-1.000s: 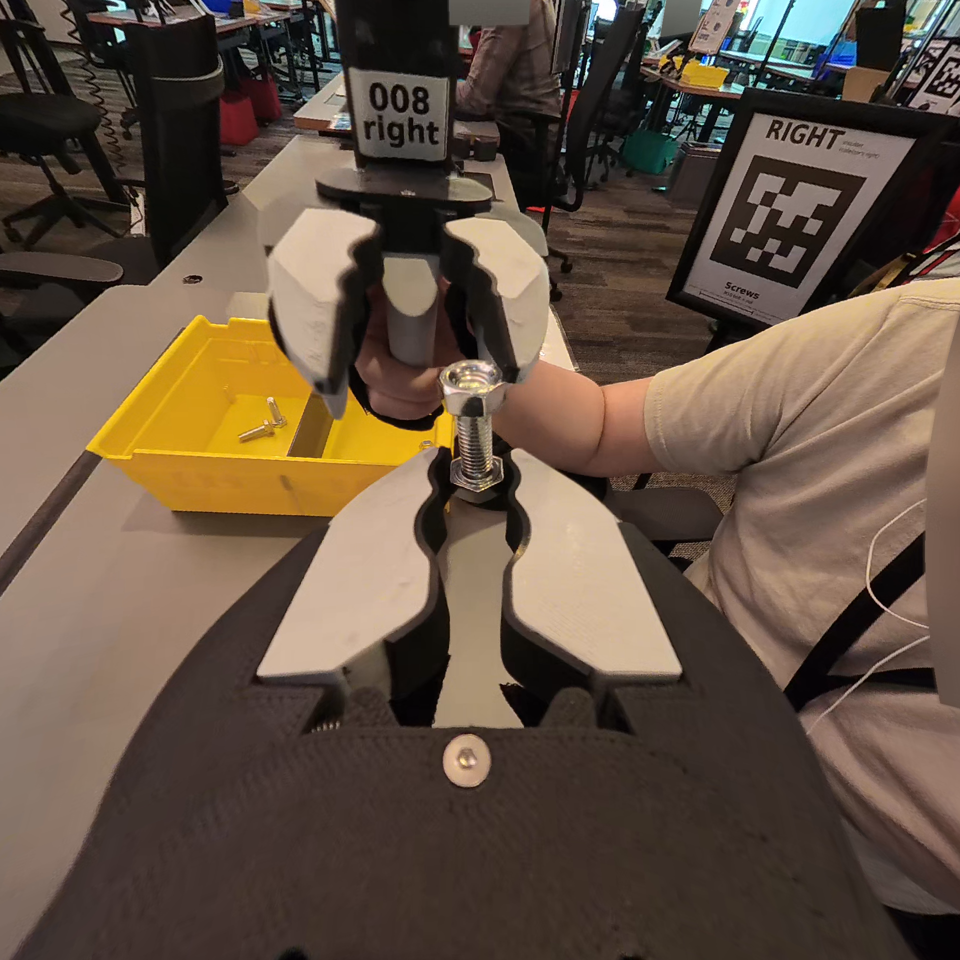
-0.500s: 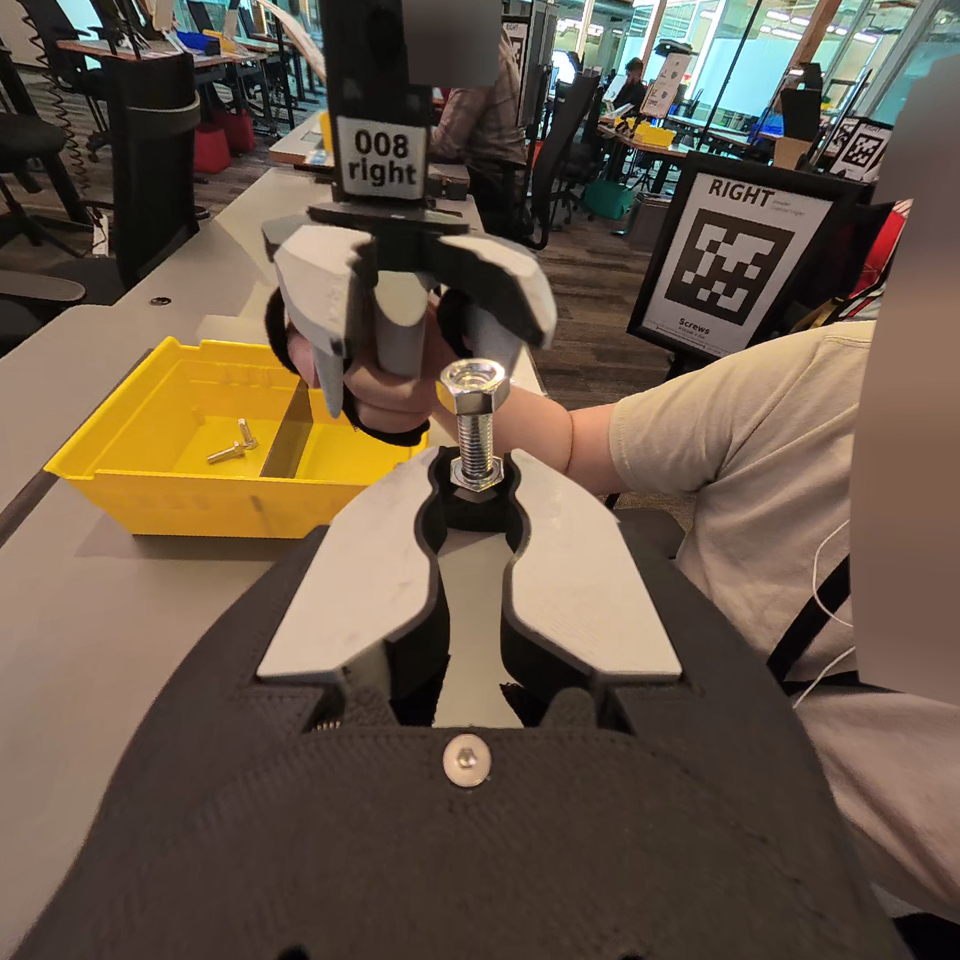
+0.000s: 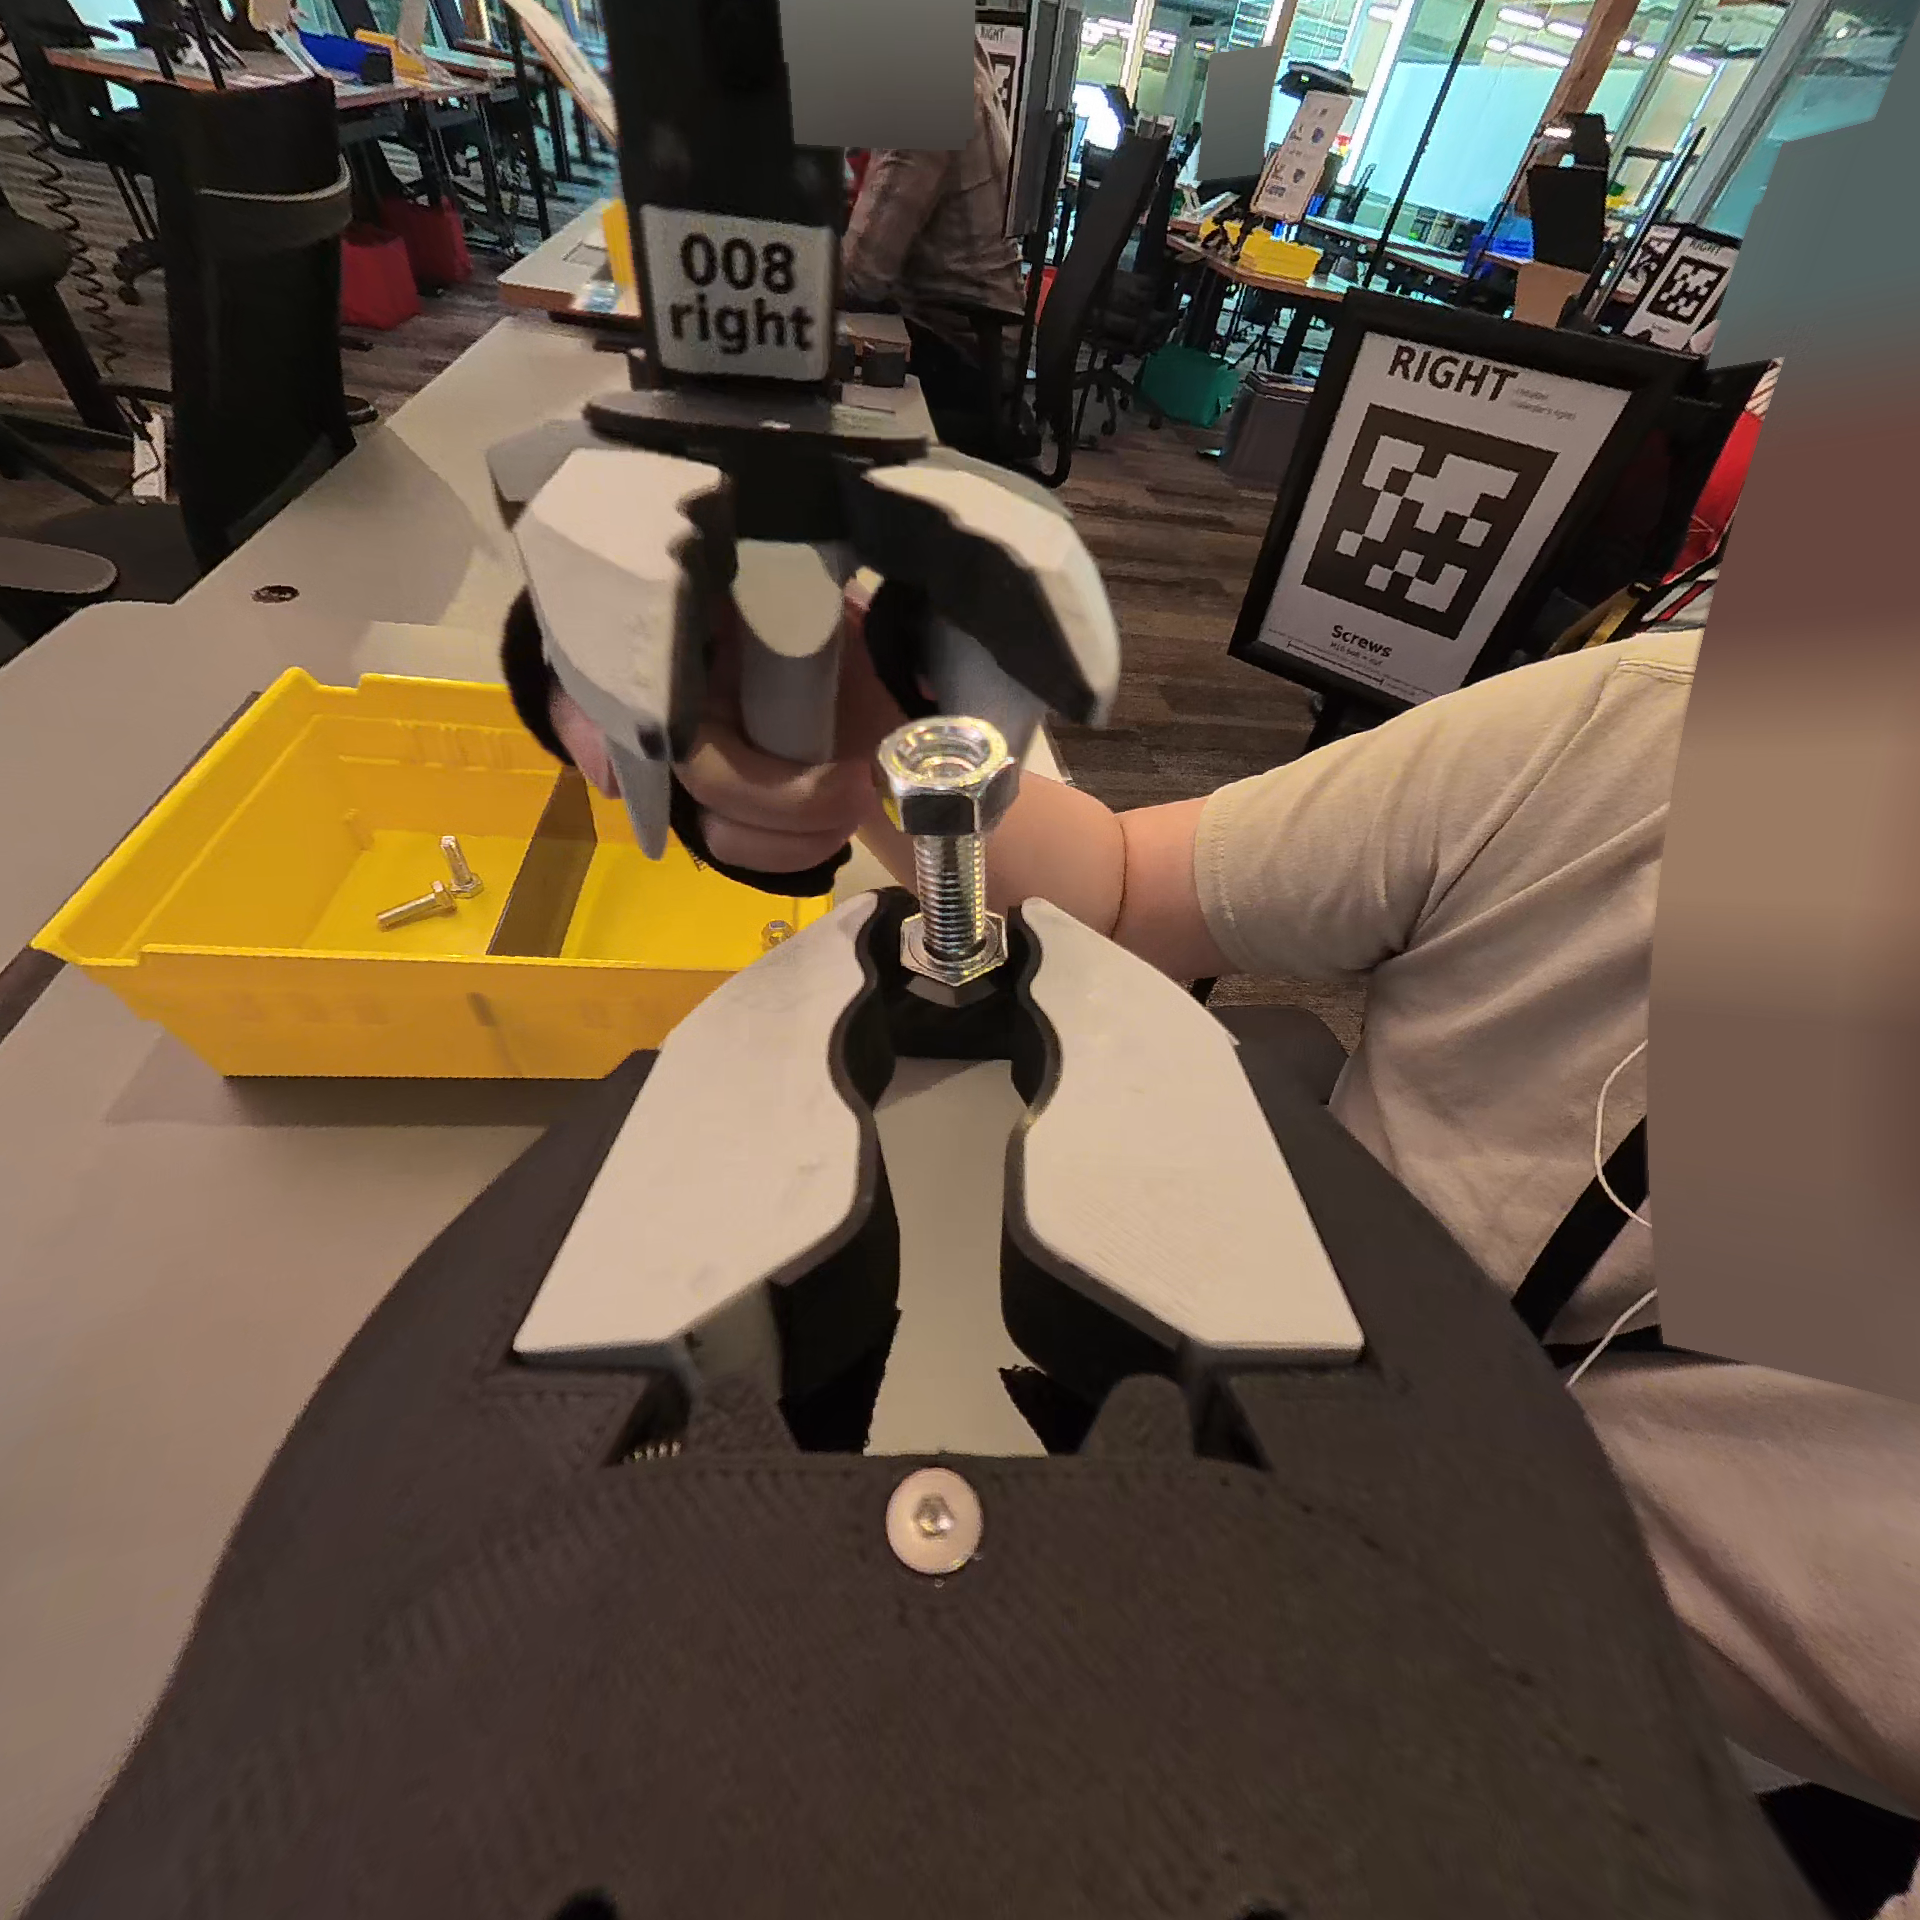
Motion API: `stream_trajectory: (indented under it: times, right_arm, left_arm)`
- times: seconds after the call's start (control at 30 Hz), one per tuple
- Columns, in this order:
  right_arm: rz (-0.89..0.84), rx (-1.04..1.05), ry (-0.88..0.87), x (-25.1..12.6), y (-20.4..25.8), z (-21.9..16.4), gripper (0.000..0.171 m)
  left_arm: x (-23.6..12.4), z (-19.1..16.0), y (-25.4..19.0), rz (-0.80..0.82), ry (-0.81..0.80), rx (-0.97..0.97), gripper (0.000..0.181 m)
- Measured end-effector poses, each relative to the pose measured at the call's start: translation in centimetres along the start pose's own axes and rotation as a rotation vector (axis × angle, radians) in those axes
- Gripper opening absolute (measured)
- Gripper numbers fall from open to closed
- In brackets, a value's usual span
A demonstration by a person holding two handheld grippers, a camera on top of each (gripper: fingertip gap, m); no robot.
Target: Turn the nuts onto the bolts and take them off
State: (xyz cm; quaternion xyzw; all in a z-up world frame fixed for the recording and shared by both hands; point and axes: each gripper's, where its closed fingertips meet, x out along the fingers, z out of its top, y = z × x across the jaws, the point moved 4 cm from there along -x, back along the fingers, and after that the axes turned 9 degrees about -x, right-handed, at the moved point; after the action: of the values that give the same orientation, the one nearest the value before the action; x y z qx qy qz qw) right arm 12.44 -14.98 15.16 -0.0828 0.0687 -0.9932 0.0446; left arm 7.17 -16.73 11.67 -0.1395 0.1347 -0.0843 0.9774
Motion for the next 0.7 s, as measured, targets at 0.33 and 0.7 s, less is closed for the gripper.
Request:
stream_trajectory:
  times: [0.33, 0.7]
  right_arm:
    - [-0.056, 0.066, 0.01, -1.4, -2.1, -0.7, 0.048]
    - [-0.06, -0.005, 0.069, 0.1, -0.2, -0.2, 0.047]
  left_arm:
    - [-0.2, 0.3, -0.8, -0.047, -0.019, -0.004, 0.018]
    - [-0.2, 0.1, 0.6, 0.091, 0.003, 0.034, 0.018]
